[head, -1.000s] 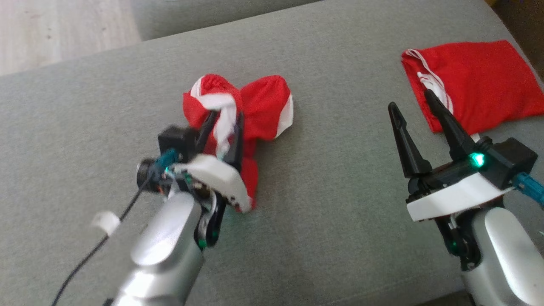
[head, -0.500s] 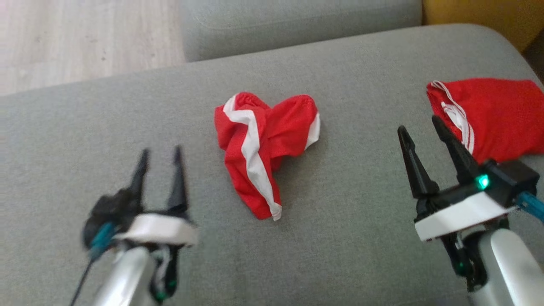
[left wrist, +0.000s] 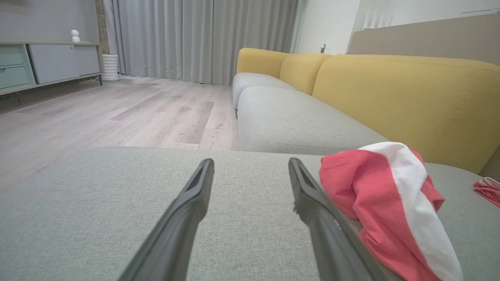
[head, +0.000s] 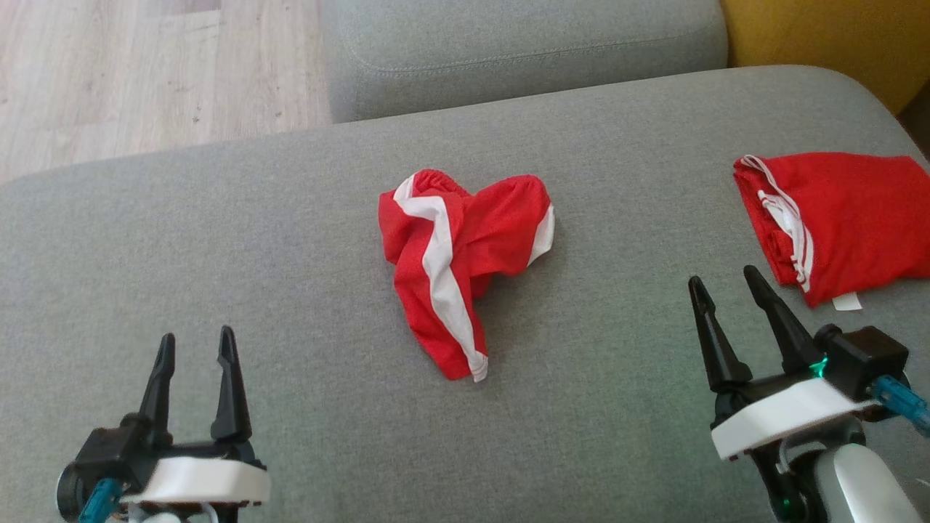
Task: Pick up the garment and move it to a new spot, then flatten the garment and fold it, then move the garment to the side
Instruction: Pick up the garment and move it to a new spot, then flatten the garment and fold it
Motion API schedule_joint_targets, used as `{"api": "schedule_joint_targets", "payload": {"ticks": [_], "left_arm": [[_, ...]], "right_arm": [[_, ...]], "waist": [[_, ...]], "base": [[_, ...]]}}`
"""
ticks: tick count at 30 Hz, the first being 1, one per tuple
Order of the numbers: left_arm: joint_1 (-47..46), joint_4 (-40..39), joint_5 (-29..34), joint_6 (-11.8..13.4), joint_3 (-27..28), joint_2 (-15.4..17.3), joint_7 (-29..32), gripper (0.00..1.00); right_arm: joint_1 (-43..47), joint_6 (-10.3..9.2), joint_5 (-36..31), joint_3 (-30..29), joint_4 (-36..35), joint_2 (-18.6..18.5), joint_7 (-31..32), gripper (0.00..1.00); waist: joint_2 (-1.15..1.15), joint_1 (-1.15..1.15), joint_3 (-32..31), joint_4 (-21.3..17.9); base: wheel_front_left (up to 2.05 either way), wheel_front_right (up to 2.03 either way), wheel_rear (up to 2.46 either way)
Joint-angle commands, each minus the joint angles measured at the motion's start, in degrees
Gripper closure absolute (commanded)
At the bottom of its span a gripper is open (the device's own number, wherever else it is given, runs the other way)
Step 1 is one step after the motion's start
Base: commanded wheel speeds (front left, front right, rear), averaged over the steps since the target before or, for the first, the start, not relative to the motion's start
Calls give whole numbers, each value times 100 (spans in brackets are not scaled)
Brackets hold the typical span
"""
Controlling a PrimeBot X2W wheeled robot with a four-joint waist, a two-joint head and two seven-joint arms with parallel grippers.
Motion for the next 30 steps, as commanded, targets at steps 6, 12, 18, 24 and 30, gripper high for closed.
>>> {"api": "schedule_joint_targets", "payload": {"ticks": [6, 12, 18, 24, 30], "left_arm": [[-253, -311, 68, 8, 215, 181, -49, 0], [-313, -314, 76, 61, 201, 192, -10, 0], [-423, -361, 87, 86, 175, 183, 13, 0], [-675, -419, 139, 86, 67, 110, 34, 0], [-1033, -359, 196, -28, -101, -3, 24, 0]], "right_arm": [[-158, 39, -39, 90, -147, 19, -47, 0], [-196, 39, -59, 162, -143, 23, -42, 0], [-449, 39, -6, 750, -157, 59, 35, 0], [-1113, 39, 222, 2178, 377, 258, 288, 0], [-1783, 39, 402, 2801, 1604, 430, 374, 0]], "waist": [[0, 1, 75, 20], [0, 1, 126, 45], [0, 1, 249, 81], [0, 1, 564, 265], [0, 1, 884, 620]], "base": [[0, 0, 0], [0, 0, 0], [0, 0, 0], [0, 0, 0], [0, 0, 0]]}}
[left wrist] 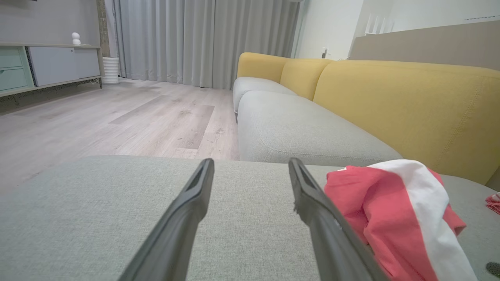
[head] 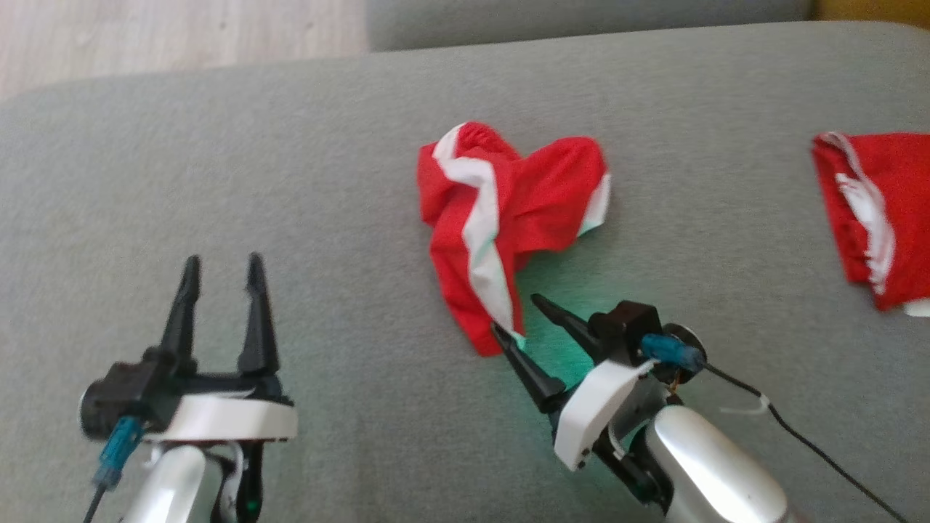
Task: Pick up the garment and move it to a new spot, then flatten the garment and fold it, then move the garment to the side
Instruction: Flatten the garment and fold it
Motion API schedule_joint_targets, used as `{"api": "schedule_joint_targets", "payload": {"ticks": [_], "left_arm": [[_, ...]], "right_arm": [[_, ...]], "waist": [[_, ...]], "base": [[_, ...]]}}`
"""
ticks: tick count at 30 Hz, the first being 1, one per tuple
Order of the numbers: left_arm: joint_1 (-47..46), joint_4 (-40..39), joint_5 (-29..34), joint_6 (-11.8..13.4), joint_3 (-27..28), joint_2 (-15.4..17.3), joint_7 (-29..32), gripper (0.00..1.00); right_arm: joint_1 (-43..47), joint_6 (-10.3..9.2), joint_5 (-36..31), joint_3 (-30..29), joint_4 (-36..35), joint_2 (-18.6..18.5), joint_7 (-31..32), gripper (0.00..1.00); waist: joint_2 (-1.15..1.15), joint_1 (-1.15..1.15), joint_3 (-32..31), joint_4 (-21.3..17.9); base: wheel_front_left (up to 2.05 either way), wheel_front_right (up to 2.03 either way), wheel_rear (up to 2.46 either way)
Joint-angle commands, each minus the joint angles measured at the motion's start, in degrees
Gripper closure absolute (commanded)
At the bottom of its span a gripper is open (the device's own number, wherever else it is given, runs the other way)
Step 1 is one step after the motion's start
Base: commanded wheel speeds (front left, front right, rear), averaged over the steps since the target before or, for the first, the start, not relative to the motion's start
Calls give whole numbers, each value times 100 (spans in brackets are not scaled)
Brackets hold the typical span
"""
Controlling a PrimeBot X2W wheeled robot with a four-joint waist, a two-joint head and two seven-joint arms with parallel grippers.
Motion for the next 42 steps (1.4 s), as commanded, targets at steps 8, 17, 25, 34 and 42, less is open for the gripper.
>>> {"api": "schedule_joint_targets", "payload": {"ticks": [8, 17, 25, 34, 42], "left_arm": [[-519, 90, 109, -179, 24, -73, -42, 0], [-462, 256, 79, -242, 110, -138, -73, 0], [-289, 276, 59, -274, 219, -162, -83, 0], [-220, 372, 68, -370, 239, -187, -86, 0], [46, 367, 65, -384, 316, -217, -87, 0]], "right_arm": [[-714, 39, 4, 380, 936, 239, -165, 55], [-861, 39, -293, -882, 1294, -404, -236, 100], [-571, 39, -1181, -2614, 504, -931, -144, 100], [-216, 39, -1400, -3169, 188, -459, -281, 0], [582, 39, -1127, -3179, -685, -110, -620, 0]], "waist": [[0, -1, 267, 364], [0, -1, -26, 167], [0, -1, -242, -41], [0, -1, -417, -27], [0, -1, -679, -45]], "base": [[0, 0, 0], [0, 0, 0], [0, 0, 0], [0, 0, 0], [0, 0, 0]]}}
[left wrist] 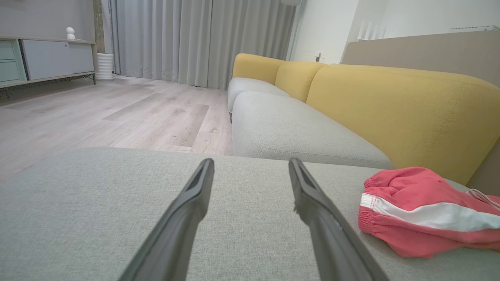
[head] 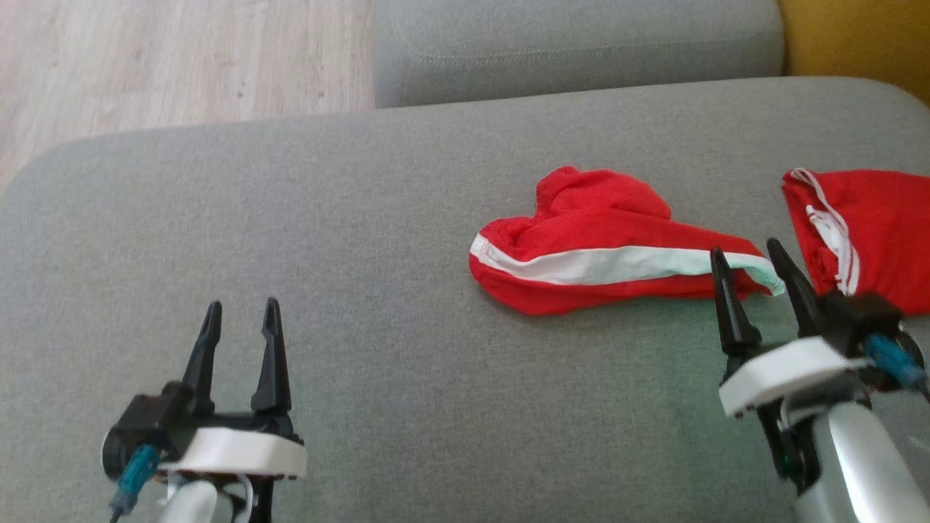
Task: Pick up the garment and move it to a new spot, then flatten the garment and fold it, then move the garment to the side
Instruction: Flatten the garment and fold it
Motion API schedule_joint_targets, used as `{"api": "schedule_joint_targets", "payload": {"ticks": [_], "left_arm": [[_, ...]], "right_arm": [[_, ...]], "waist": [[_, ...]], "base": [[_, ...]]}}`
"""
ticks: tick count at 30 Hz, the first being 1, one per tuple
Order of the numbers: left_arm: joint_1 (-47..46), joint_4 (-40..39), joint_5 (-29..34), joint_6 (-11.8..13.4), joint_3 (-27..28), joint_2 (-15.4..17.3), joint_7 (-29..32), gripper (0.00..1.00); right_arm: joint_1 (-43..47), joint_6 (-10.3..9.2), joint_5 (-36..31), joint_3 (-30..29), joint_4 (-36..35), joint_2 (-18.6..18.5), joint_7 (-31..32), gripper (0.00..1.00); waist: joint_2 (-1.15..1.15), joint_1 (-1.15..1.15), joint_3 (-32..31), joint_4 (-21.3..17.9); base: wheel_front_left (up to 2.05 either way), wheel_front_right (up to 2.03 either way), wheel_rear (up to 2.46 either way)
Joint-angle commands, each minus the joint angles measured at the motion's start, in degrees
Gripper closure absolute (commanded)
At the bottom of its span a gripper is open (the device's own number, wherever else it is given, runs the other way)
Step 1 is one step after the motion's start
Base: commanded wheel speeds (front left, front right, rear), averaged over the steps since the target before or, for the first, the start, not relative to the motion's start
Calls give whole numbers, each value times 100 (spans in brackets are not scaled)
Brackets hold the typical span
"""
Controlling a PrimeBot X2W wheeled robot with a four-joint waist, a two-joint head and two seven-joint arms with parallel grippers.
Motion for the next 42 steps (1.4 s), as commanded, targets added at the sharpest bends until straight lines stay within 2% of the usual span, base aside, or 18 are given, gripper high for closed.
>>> {"api": "schedule_joint_targets", "payload": {"ticks": [1, 8, 13, 18, 24, 30, 36, 37, 38, 39, 42], "left_arm": [[-150, -165, 41, 5, 247, 48, -55, 0], [-109, -35, 76, -138, 29, -52, 11, 0], [-1056, 635, 166, -569, -537, -415, 334, 0], [-2010, 1623, 303, -789, -830, -597, 498, 0], [-2715, 2590, 223, -1005, -1095, -687, 648, 0], [-3106, 3106, 89, -1066, -1163, -681, 470, 0], [-3342, 3576, -69, -1079, -1181, -727, 617, 0], [-3380, 3655, -113, -1082, -1190, -745, 662, 11], [-3420, 3719, -144, -1084, -1204, -762, 684, 58], [-3450, 3779, -188, -1086, -1206, -783, 705, 100], [-3471, 3905, -333, -961, -1110, -850, 638, 100]], "right_arm": [[-14, 39, 23, 83, -331, 20, -85, 0], [635, 39, 21, 31, -1134, 179, 109, 0], [649, 39, 63, 163, -1526, 235, 262, 0], [421, 39, 161, 453, -1581, 227, 271, 0], [145, 39, 283, 682, -1488, 212, 148, 0], [-9, 39, 371, 805, -1332, 222, -10, 0], [-81, 39, 413, 864, -1224, 222, -72, 0], [-99, 39, 422, 867, -1210, 223, -80, 0], [-115, 39, 431, 865, -1198, 220, -88, 0], [-127, 39, 439, 857, -1189, 218, -97, 0], [-129, 39, 447, 823, -1184, 218, -111, 0]], "waist": [[0, 1, -56, -22], [0, 1, -70, -213], [0, 1, 271, -504], [0, 1, 654, -879], [0, 1, 1065, -1254], [0, 1, 1276, -1442], [0, 1, 1338, -1500], [0, 1, 1343, -1505], [0, 1, 1347, -1502], [0, 1, 1348, -1492], [0, 1, 1322, -1404]], "base": [[0, 0, 0], [0, 0, 0], [0, 0, 0], [0, 0, 0], [0, 0, 0], [0, 0, 0], [0, 0, 0], [0, 0, 0], [0, 0, 0], [0, 0, 0], [0, 0, 0]]}}
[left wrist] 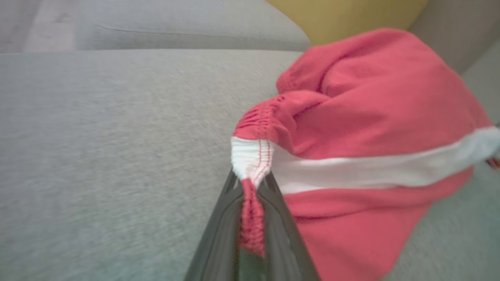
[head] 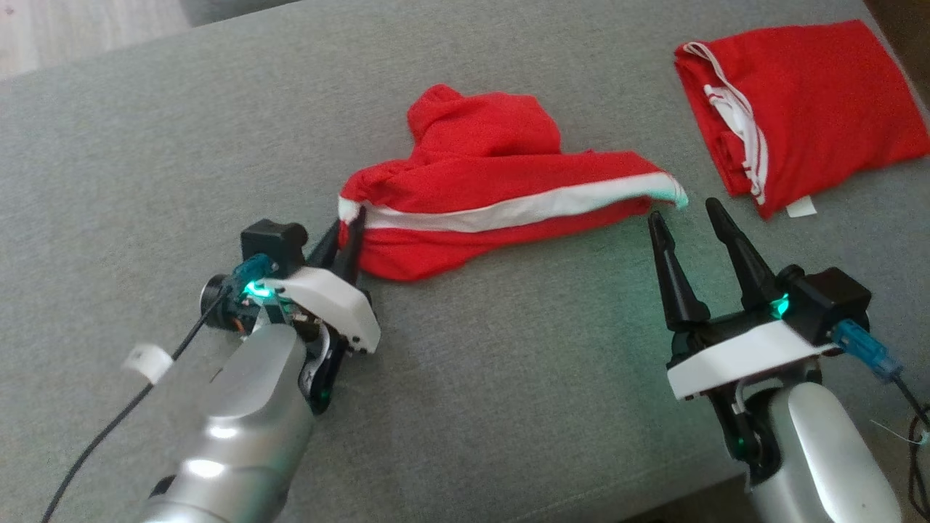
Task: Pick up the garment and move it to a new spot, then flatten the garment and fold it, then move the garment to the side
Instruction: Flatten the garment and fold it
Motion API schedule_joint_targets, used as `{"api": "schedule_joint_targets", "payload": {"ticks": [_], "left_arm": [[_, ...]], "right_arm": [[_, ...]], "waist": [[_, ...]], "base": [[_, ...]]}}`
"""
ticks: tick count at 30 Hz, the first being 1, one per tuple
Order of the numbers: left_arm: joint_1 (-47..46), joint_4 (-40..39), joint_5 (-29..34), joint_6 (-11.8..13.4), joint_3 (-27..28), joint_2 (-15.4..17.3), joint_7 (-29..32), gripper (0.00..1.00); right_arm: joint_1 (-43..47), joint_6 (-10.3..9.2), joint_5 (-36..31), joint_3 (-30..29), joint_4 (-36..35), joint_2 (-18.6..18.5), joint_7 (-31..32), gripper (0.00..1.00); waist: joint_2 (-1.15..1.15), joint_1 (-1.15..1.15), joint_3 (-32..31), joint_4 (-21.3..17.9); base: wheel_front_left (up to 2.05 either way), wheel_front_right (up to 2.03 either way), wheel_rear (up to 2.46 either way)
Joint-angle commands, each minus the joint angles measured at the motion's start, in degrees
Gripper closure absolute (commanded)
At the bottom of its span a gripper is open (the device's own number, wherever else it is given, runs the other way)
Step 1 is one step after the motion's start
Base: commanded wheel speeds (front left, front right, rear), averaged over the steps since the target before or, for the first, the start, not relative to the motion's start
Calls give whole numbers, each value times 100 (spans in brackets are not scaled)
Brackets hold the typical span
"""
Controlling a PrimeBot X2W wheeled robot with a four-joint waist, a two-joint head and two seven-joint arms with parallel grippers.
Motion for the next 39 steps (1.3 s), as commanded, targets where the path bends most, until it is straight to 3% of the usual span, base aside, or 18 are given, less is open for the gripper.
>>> {"api": "schedule_joint_targets", "payload": {"ticks": [1, 6, 16, 17, 18, 19, 25, 30, 39], "left_arm": [[-173, -85, -80, 176, 236, 46, -157, 100], [339, -348, -431, 806, 641, -35, -596, 100], [1707, -1654, -466, 1496, 713, -68, -740, 100], [1814, -1765, -476, 1510, 693, -69, -737, 79], [1901, -1876, -454, 1510, 648, -56, -731, 46], [1981, -1987, -447, 1492, 612, -43, -726, 0], [2372, -2795, -252, 1299, 606, 319, -742, 0], [2666, -3580, 203, 1118, 986, 746, -755, 0], [3297, -3885, 371, 1220, 1751, 1099, -757, 0]], "right_arm": [[-134, 39, 41, 86, -177, -14, -66, 0], [-74, 39, 28, 28, -202, -28, -52, 0], [103, 39, 0, -97, -295, -64, 80, 0], [118, 39, -2, -107, -306, -63, 95, 0], [135, 39, -8, -114, -319, -63, 113, 0], [152, 39, -11, -124, -331, -66, 131, 0], [265, 39, -14, -199, -421, -94, 252, 0], [412, 39, -41, -362, -441, -91, 340, 0], [785, 39, -171, -682, -347, -113, 509, 0]], "waist": [[0, 0, -38, 87], [0, 0, -171, 357], [0, 0, -541, 960], [0, 0, -578, 1005], [0, 0, -607, 1043], [0, 0, -636, 1080], [0, 0, -837, 1214], [0, 0, -1033, 1192], [0, 0, -1507, 1156]], "base": [[0, 0, 0], [0, 0, 0], [0, 0, 0], [0, 0, 0], [0, 0, 0], [0, 0, 0], [0, 0, 0], [0, 0, 0], [0, 0, 0]]}}
